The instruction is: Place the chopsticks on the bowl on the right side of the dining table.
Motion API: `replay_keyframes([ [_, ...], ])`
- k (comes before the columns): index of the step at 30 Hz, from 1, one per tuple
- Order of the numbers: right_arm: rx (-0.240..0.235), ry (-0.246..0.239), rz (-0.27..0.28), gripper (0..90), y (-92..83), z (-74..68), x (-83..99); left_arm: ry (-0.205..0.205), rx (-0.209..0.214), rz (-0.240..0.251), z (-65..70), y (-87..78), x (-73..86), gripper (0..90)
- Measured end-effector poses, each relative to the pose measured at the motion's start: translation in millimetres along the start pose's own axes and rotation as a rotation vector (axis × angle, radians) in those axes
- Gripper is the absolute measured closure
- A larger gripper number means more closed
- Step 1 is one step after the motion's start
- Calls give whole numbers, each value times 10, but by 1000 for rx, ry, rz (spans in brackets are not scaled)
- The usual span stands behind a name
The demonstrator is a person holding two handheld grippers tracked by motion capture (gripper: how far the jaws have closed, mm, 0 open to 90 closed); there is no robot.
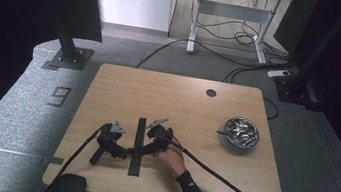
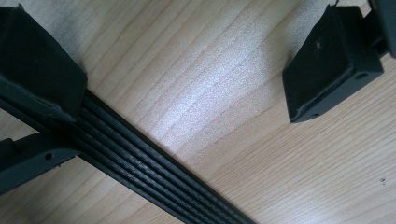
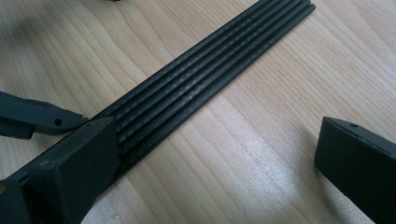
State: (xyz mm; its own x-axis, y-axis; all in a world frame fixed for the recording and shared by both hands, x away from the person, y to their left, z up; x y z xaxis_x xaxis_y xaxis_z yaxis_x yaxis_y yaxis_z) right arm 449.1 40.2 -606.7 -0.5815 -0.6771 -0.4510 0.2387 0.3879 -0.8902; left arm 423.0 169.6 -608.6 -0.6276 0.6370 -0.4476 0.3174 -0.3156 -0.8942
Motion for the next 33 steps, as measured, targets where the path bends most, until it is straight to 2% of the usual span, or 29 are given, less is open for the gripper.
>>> replay_keyframes([
  [2, 5, -1, -5, 0, -3, 11, 4, 0, 0, 0, 0, 0, 0, 0],
  [5, 53, -15, -27, 0, -1, 59, 35, 0, 0, 0, 0, 0, 0, 0],
  [10, 61, 1, -34, 6, -19, 104, 60, -1, 0, 0, 1, 0, 0, 0],
  [13, 61, 4, -34, 40, -43, 128, 81, -1, 0, 1, 1, 0, -1, 0],
  [19, 72, 19, -20, 174, -107, 204, 112, -1, 0, 1, 1, 0, -1, 0],
  [23, 67, 22, -9, 315, -151, 262, 132, -1, 0, 1, 1, 0, -1, 0],
  [27, 60, 8, -20, 451, -192, 293, 155, -2, 1, 1, 2, 1, -1, 0],
  [33, 55, -3, -34, 588, -239, 324, 203, -2, 0, 1, 2, 1, -1, 0],
])
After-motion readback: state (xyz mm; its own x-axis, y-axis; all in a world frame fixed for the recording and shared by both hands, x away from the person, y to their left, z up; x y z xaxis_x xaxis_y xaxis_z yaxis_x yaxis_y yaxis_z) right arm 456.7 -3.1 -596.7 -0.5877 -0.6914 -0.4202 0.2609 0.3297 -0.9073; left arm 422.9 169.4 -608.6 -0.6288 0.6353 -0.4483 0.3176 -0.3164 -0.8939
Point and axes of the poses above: each handheld gripper's, and its own axes: y roughly forward along the jaws, x roughly out of its underside, z roughly to its right, the point moved 8 cm from there along y, roughly forward along the jaws, and after that the axes turned 14 degrees about -z, right-handed, at the moved point
